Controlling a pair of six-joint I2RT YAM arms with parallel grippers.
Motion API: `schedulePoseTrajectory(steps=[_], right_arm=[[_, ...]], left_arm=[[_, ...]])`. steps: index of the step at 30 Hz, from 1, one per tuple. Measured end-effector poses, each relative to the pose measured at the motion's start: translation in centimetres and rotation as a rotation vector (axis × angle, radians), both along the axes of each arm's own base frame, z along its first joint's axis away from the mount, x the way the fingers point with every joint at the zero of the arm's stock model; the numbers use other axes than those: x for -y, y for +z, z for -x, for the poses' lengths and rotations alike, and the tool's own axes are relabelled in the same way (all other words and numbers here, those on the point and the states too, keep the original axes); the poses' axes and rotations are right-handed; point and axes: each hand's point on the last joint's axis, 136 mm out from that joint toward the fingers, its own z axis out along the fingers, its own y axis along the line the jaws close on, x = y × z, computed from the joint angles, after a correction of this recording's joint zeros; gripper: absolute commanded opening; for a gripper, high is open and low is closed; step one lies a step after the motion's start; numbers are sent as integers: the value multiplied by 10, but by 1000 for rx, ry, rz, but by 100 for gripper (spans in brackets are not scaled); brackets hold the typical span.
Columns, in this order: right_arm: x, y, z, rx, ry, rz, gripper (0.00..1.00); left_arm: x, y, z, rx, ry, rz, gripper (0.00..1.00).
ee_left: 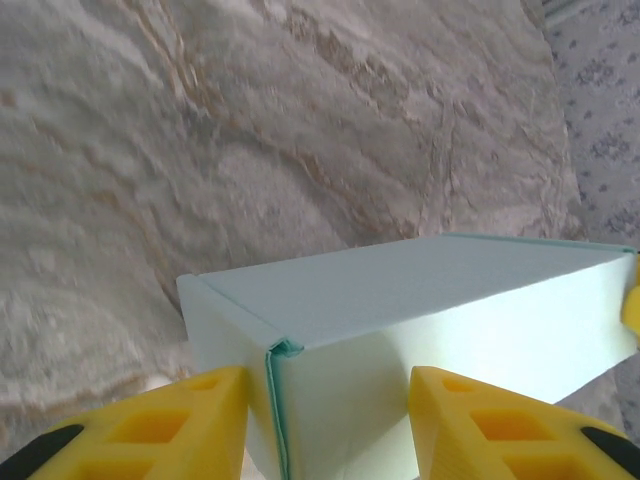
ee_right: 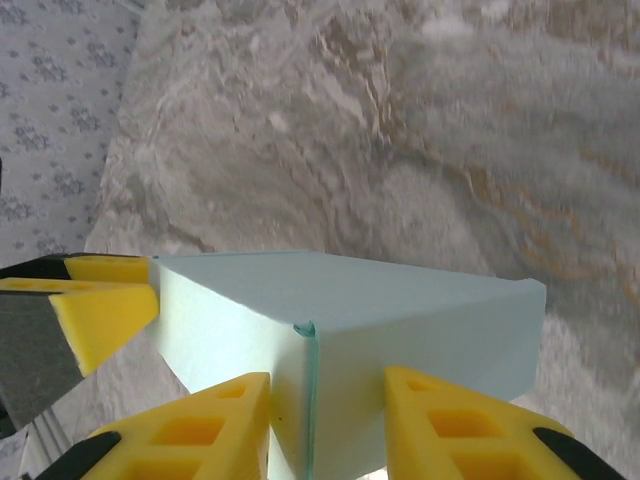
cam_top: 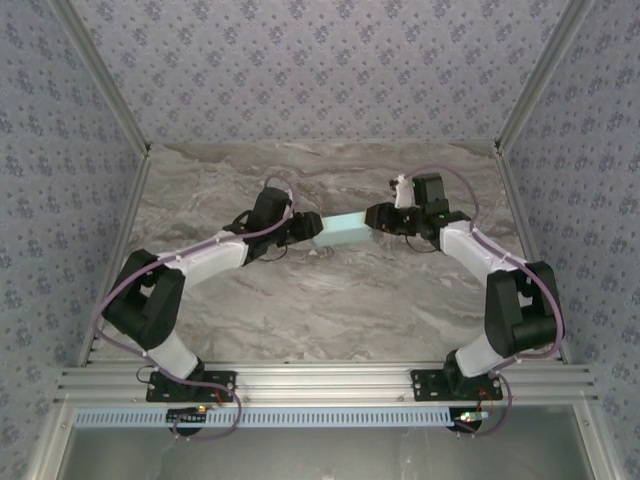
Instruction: Fold the paper box
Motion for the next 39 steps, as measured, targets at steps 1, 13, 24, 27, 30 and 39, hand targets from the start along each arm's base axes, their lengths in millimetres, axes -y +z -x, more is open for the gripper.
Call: schedulePoseTrajectory(steps=[1, 13, 24, 27, 30, 39], right_arm=[[-1, 0, -7, 7, -2, 0, 33], [-2, -40, -18, -49, -10, 27, 38], [-7, -66, 26, -88, 26, 42, 44], [-7, -79, 38, -122, 35, 55, 44], [-6, -87, 43, -141, 35, 63, 45], [1, -108, 44, -176, 24, 121, 52]], left_arm=[[-1, 1, -6, 5, 6, -6, 45], [-2, -16, -23, 10, 13, -35, 49], [-2, -41, 17, -27, -35, -41, 52], [-1, -52, 28, -54, -50, -59, 52], [-1, -61, 32, -76, -51, -65, 52], [-3, -78, 33, -100, -42, -90, 67]])
